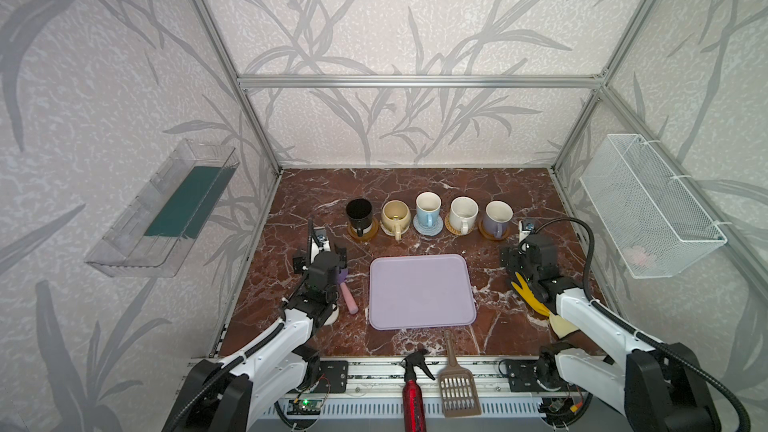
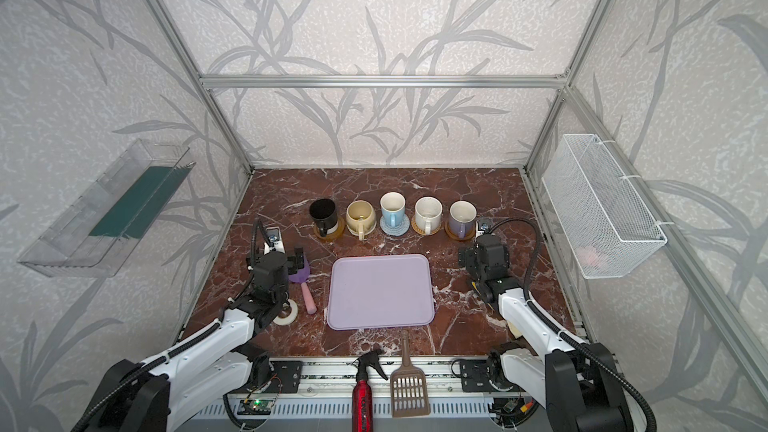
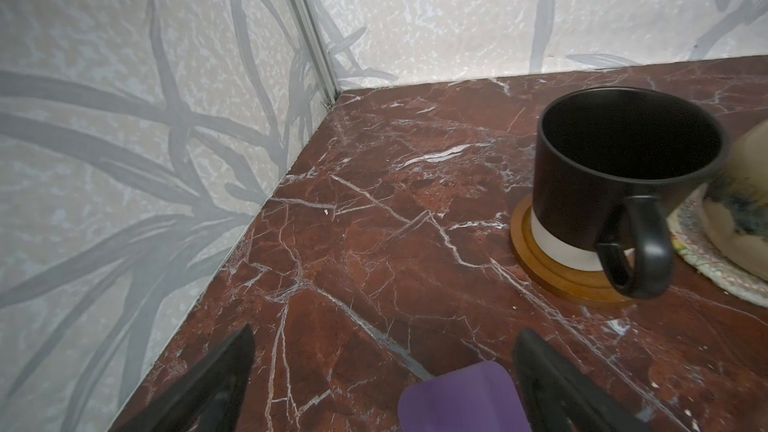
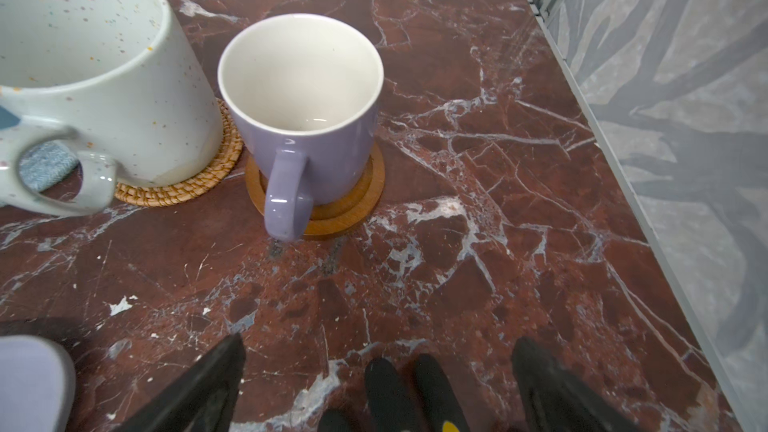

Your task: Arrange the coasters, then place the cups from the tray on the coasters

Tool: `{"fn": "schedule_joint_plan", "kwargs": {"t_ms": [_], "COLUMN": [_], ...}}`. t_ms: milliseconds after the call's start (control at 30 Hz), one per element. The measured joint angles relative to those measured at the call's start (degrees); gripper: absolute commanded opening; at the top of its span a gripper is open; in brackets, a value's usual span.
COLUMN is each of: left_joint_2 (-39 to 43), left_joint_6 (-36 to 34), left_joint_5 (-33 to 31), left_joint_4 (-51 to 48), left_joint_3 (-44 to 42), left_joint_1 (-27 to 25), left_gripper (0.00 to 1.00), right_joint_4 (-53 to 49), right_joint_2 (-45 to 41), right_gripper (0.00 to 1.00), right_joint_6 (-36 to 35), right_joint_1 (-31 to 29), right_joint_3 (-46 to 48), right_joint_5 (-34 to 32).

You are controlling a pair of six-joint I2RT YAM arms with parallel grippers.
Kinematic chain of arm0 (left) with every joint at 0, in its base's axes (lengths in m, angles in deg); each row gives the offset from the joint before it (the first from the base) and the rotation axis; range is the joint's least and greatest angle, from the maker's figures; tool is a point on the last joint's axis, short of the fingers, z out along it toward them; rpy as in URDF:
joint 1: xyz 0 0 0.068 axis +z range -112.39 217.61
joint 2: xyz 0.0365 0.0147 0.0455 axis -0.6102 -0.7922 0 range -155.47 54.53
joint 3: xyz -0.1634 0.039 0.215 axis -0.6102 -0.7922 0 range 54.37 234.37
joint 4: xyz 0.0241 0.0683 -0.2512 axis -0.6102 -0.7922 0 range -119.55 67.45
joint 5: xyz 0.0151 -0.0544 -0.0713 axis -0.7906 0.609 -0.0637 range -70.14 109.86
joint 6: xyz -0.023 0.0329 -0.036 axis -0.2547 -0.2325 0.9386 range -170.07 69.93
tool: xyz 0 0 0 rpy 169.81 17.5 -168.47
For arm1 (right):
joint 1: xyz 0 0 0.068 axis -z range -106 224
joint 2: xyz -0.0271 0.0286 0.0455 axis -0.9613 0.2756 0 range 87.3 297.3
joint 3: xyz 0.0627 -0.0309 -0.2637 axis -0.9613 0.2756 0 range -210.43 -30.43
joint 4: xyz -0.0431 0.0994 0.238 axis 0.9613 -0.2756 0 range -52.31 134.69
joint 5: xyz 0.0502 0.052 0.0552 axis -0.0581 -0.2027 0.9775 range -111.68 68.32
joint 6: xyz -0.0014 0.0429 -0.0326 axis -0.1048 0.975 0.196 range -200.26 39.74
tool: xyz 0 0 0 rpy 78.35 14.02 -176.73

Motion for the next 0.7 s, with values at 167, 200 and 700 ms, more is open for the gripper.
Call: {"fn": "schedule_joint_plan", "kwargs": {"t_ms": [167,200,700], "left_joint_2": [-7.2,-8.6,-25.4], "left_joint_6": [-0.2,-0.2,-1.0], "left_joint_5": [4.7,5.7,18.5], "left_joint_4": [9.0,10.7,25.3], "left_joint_3": [-0.1,-0.1,3.4], "left_joint_1": [5.3,6.1,13.5], "left_gripper": [0.99,0.99,0.99], "right_joint_4": [11.1,12.9,29.0], "right_joint_2": [4.4,5.5,19.1], "right_gripper": [0.99,0.99,1.0], "right_joint_6": [-3.2,-3.9,-5.7], "right_joint_1": [0.0,0.1,3.0], "right_joint_3": [1.8,1.8,1.6], "right_joint_5": [0.4,0.4,3.5]}}
